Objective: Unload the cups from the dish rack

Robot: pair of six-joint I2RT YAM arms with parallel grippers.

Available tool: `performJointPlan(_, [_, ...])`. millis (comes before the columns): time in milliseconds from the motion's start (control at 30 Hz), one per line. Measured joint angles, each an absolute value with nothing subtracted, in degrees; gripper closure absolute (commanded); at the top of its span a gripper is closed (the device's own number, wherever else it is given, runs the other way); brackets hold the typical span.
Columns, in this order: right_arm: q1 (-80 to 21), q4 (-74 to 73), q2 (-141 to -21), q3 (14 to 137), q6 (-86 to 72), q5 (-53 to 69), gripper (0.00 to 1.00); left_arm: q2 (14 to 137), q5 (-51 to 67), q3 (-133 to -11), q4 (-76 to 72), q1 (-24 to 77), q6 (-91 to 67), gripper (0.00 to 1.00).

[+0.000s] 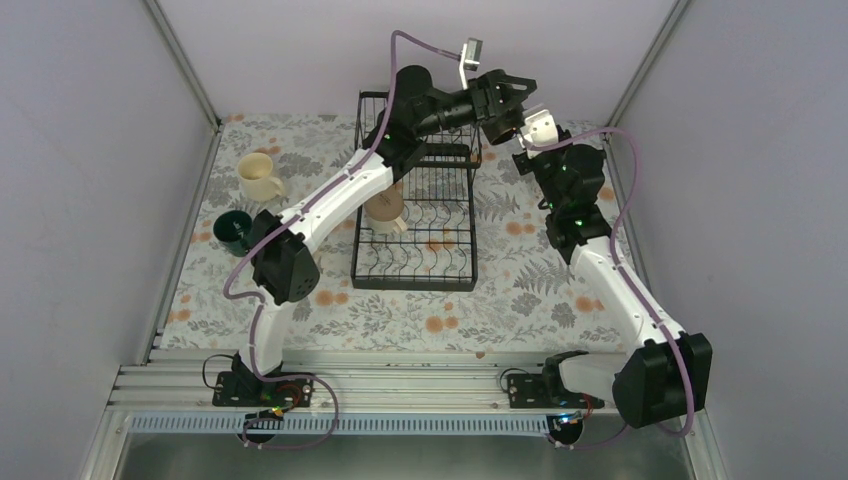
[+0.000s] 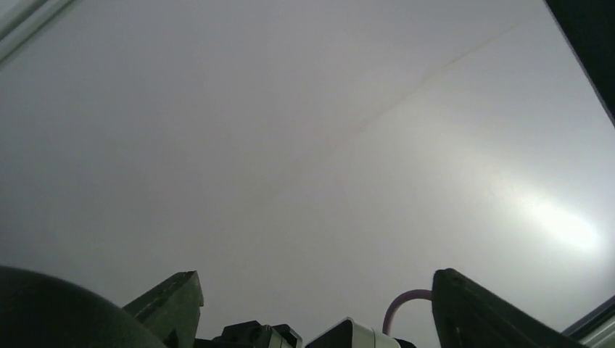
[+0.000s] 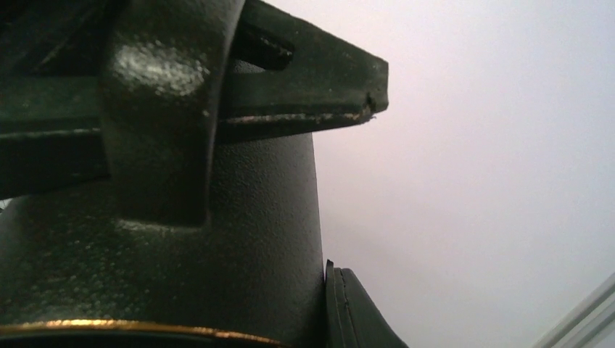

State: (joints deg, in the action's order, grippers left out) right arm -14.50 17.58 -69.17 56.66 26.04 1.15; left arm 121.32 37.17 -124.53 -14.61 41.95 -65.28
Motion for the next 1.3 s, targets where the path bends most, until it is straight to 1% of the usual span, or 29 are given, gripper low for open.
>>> performJointPlan(33, [-14.5, 17.34, -69.17, 56.75, 26.35, 0.97, 0.97, 121.14, 37.58, -124.31, -15.05, 41.91, -65.47, 0.01])
performJointPlan(67, [-14.52, 17.1, -69.17, 56.82, 26.59, 0.84, 0.97, 120.86, 37.98, -124.03, -15.31, 41.87, -65.52, 0.0])
performJointPlan(300, [-14.57, 14.02, -69.17, 59.07, 27.55, 1.3, 0.97, 118.5, 39.03, -120.79, -17.45, 41.41, -65.98, 0.0])
performJointPlan(600, [-14.52, 10.31, -69.17, 61.17, 27.31, 1.96, 0.97, 114.63, 39.66, -113.47, -19.7, 38.94, -66.52, 0.0])
performJointPlan(1000, [-12.99, 8.29, -69.17, 62.74, 27.97, -0.71, 0.97, 114.02, 39.07, -110.24, -21.3, 37.3, -69.56, 0.0])
performJointPlan(1100, [-12.14, 6.76, -69.17, 63.96, 28.51, -0.56, 0.97, 112.92, 39.31, -108.81, -18.92, 36.56, -66.67, 0.0])
performJointPlan(1300, [-8.73, 3.6, -69.17, 68.71, 29.04, 1.23, 0.97, 108.57, 38.13, -107.68, -8.25, 32.97, -55.53, 0.0])
